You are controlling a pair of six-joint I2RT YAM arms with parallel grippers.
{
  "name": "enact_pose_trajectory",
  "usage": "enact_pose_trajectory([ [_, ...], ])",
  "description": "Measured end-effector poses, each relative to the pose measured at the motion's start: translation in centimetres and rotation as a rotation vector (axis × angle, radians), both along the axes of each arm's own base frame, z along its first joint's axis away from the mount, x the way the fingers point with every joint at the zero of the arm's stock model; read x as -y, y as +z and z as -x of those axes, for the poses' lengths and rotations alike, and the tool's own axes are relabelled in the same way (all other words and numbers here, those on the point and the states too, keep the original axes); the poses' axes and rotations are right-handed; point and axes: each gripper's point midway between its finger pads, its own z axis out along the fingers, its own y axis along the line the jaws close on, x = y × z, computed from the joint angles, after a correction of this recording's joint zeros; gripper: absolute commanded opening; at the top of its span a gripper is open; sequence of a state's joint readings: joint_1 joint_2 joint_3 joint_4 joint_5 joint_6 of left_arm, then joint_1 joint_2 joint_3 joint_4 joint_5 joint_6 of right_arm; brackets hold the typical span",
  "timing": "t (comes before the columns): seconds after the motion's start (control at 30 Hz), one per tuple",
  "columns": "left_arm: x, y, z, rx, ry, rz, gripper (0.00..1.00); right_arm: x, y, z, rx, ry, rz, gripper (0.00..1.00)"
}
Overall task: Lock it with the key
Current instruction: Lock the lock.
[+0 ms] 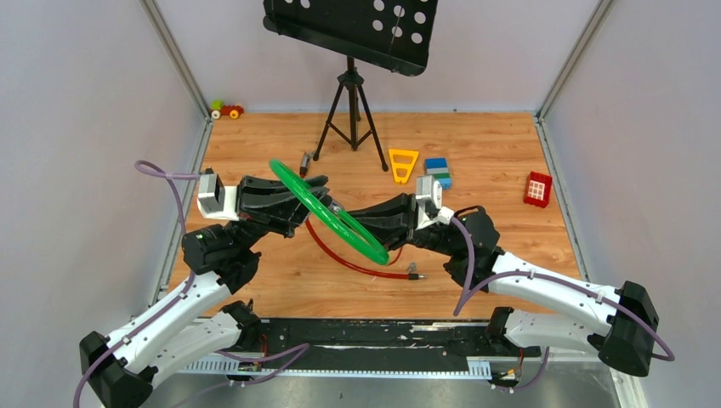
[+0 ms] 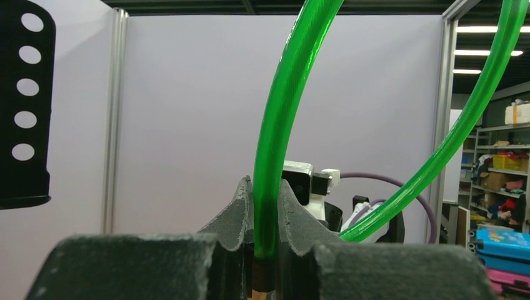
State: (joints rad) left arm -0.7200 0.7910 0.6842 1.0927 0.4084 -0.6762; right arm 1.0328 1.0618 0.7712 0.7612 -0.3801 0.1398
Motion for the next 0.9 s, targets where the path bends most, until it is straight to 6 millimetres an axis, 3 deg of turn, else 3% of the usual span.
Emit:
enact_pose_trajectory([
  [0.4, -0.2, 0.0, -0.9, -0.033, 0.039, 0.009, 0.0, 0.2, 0.1, -0.9, 0.126, -0.106, 0.015, 0.0],
  [0.9, -2.8, 0.1, -3.9, -0.141, 0.245, 0.075, 0.0, -2.2, 0.4, -3.2, 0.447, -0.608, 0.15, 0.0],
])
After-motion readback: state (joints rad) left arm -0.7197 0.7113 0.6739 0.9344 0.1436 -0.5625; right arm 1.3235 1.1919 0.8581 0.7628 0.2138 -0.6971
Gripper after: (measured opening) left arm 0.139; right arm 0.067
